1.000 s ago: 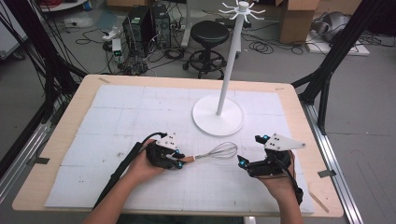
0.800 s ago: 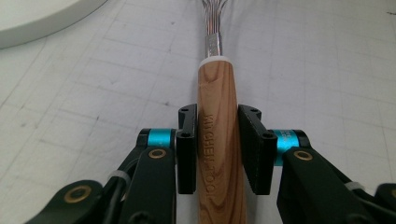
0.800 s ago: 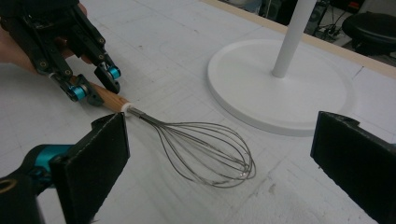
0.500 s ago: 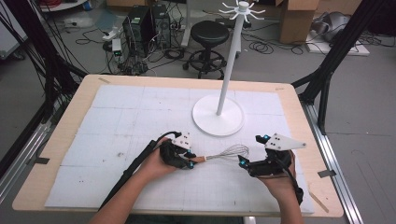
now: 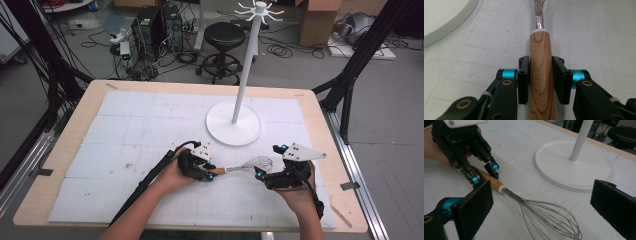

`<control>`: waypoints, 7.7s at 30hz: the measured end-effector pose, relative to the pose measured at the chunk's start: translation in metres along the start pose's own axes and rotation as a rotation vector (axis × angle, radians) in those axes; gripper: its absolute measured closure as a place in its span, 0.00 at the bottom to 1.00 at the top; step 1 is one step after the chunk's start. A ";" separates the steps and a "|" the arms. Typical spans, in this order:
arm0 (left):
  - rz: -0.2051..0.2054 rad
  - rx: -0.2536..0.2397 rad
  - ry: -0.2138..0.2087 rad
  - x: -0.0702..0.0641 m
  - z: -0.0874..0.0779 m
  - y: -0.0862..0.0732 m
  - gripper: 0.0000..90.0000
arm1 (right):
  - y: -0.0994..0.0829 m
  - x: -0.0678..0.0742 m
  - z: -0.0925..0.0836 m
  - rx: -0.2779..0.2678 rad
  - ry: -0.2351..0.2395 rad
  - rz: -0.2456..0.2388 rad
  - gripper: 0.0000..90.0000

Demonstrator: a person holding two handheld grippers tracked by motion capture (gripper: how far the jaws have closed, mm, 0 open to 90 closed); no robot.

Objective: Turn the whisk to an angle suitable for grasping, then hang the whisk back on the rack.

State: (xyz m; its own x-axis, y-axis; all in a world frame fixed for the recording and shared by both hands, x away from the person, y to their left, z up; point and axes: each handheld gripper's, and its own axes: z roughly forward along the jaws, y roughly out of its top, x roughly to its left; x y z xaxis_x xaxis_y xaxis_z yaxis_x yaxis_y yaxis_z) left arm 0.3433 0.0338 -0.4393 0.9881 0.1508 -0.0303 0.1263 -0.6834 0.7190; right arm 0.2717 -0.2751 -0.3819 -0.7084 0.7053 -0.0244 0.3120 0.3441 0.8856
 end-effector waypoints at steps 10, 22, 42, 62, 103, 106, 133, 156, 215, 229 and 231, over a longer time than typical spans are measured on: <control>-0.018 -0.081 0.014 -0.003 -0.033 -0.006 0.49 | -0.003 -0.003 -0.005 -0.003 -0.010 0.008 0.03; -0.073 -0.244 0.089 -0.011 -0.113 -0.040 0.40 | -0.006 -0.001 -0.007 0.007 -0.014 0.009 0.03; -0.143 -0.351 0.169 -0.007 -0.160 -0.084 0.27 | -0.001 -0.004 -0.003 -0.004 -0.003 0.013 0.03; -0.202 -0.388 0.278 -0.004 -0.185 -0.106 0.07 | -0.001 -0.005 0.007 0.007 0.022 0.024 0.03; -0.211 -0.435 0.320 0.002 -0.199 -0.113 0.07 | 0.035 0.011 0.059 0.139 0.145 -0.059 0.03; -0.214 -0.437 0.318 0.002 -0.198 -0.112 0.07 | 0.039 0.015 0.067 0.169 0.157 -0.077 0.03; -0.195 -0.401 0.330 0.001 -0.194 -0.109 0.07 | 0.040 0.045 0.136 0.446 0.337 -0.206 0.36; -0.193 -0.391 0.335 0.001 -0.192 -0.109 0.07 | 0.039 0.058 0.147 0.635 0.318 -0.242 0.72; -0.163 -0.397 0.353 -0.004 -0.198 -0.103 0.07 | 0.152 0.006 0.037 0.185 0.200 -0.130 0.79; -0.166 -0.393 0.351 -0.003 -0.197 -0.103 0.07 | 0.166 -0.027 0.000 0.102 0.100 -0.080 0.79; -0.166 -0.392 0.352 -0.003 -0.198 -0.103 0.07 | 0.170 -0.033 -0.006 0.090 0.084 -0.070 0.79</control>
State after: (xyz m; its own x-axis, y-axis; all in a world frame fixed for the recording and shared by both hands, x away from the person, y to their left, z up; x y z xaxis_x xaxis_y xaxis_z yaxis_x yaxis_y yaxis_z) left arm 0.3100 0.2448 -0.3761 0.8602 0.5096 0.0205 0.1691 -0.3230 0.9312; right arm 0.3445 -0.2437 -0.2275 -0.7797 0.6247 -0.0427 0.3129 0.4479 0.8376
